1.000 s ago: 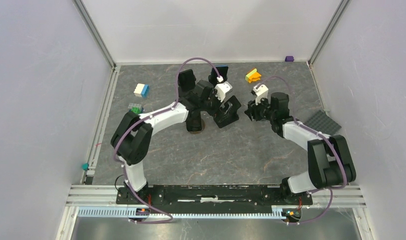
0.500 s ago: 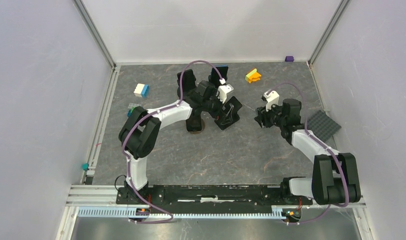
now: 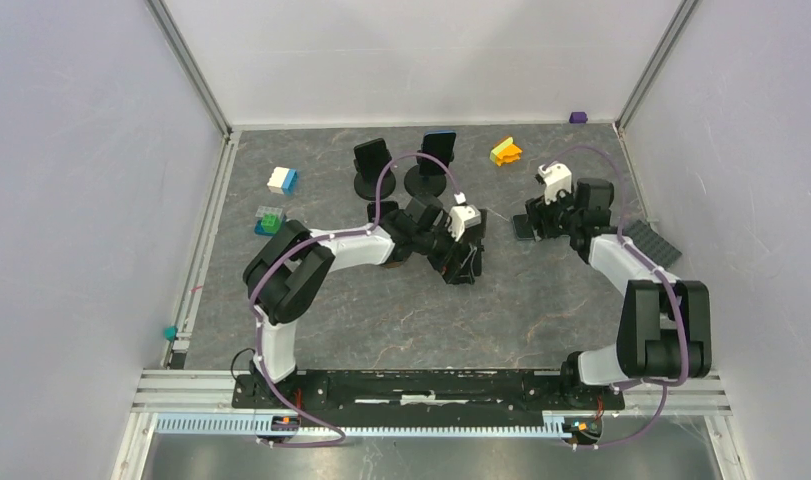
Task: Place the phone on the phone stand
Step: Adjust the phone stand at the center of the board, then pick up the phone at the center of the board.
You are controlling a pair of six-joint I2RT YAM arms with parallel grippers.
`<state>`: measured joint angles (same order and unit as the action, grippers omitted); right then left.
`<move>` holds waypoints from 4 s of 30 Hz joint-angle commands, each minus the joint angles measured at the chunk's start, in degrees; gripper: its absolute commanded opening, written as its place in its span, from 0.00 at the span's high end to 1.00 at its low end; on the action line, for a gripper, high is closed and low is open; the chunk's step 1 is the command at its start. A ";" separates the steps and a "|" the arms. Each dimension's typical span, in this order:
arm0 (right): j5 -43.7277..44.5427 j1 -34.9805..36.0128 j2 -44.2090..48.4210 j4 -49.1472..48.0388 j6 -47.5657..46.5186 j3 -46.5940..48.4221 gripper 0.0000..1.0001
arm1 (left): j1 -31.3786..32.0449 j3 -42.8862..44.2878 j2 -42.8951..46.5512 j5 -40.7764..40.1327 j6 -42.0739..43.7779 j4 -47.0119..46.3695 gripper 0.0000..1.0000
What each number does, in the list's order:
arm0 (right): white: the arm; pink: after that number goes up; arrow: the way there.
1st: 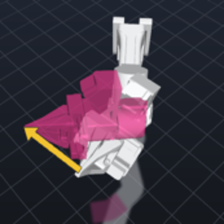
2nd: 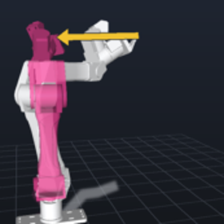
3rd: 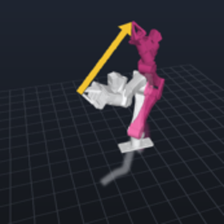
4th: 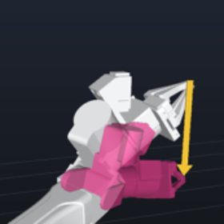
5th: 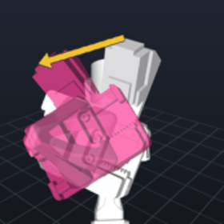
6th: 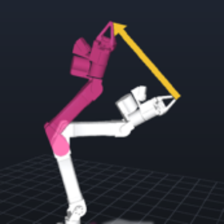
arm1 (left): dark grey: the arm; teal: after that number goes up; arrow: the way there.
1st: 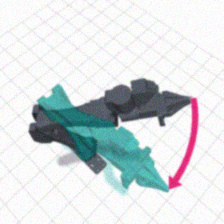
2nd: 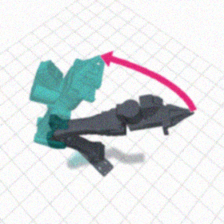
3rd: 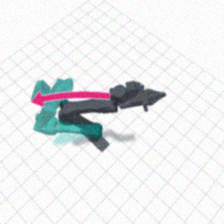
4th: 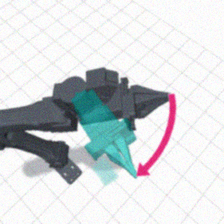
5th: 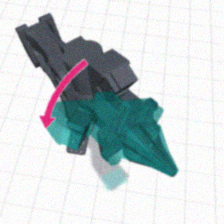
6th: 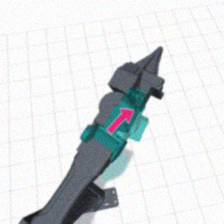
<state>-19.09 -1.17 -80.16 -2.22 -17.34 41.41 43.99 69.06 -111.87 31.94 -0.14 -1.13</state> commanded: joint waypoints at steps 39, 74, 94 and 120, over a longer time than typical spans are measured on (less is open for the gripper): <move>-0.42 -9.46 -30.12 8.54 -9.24 24.84 0.20 | 0.43 -11.80 36.30 -11.90 14.55 10.79 0.00; -12.85 -5.73 3.69 25.08 -18.40 -3.50 0.02 | 0.44 -16.94 45.60 -18.34 21.21 13.52 0.00; 2.77 8.16 -0.71 17.59 -8.76 -5.18 0.02 | 0.41 -17.73 45.63 -19.55 21.76 12.64 0.00; 9.48 7.81 1.46 20.66 -14.76 -6.02 0.37 | 0.40 -16.91 44.14 -18.20 21.22 12.03 0.00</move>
<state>-15.20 7.94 -79.53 15.53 -27.11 36.05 44.42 51.29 -67.35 12.56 19.57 13.19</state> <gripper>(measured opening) 0.777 0.993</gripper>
